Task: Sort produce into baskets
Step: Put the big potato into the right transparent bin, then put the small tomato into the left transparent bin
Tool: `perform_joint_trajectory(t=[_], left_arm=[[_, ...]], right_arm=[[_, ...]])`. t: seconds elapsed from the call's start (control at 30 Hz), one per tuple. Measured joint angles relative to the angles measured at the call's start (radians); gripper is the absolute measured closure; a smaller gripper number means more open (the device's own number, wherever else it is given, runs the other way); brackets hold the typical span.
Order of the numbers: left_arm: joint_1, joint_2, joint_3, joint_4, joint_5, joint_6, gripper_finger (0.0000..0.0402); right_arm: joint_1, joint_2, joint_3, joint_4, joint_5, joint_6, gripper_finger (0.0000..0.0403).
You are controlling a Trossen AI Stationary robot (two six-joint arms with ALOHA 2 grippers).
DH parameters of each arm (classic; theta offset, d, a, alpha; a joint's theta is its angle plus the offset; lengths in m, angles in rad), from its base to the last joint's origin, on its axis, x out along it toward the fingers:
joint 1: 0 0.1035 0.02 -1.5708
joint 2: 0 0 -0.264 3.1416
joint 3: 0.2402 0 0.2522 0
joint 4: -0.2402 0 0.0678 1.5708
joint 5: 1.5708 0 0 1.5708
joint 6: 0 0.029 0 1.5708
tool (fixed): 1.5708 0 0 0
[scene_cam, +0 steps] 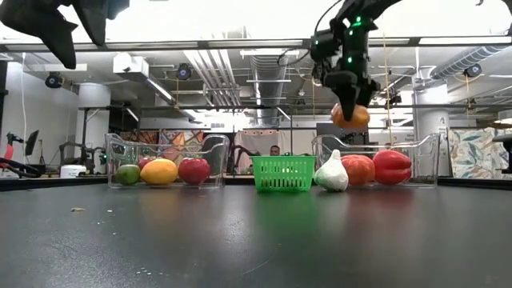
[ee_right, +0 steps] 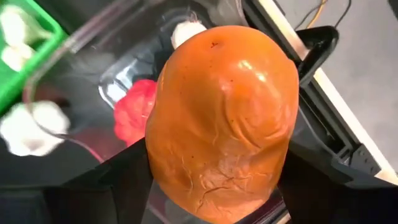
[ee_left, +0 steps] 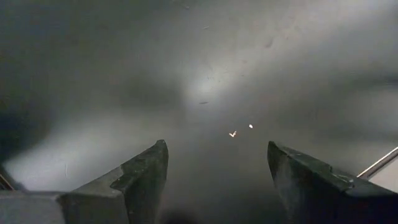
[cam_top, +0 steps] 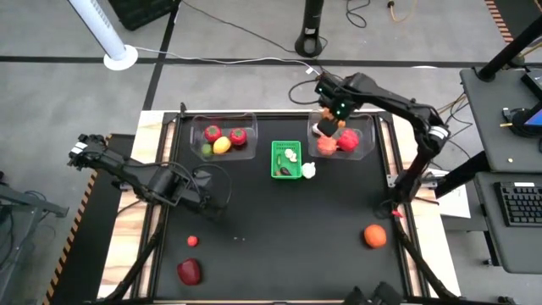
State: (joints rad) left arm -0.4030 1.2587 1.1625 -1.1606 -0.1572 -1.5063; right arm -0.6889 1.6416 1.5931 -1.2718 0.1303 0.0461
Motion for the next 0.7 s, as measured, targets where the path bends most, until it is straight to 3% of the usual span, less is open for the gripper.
perform_joint_trajectory(t=[0.2, 0.53, 0.7], left_arm=[[0.001, 0.000, 0.000, 0.000, -0.009, -0.009, 0.0145], [0.001, 0.000, 0.000, 0.000, -0.011, -0.046, 0.0145], [0.001, 0.000, 0.000, 0.000, 0.002, -0.048, 0.0145]], right_arm=[[-0.012, 0.068, -0.001, 0.000, 0.000, -0.043, 0.0107], [-0.025, 0.125, -0.001, -0.006, -0.002, -0.008, 0.0043], [-0.028, 0.115, -0.001, -0.006, -0.001, 0.010, 0.0040]])
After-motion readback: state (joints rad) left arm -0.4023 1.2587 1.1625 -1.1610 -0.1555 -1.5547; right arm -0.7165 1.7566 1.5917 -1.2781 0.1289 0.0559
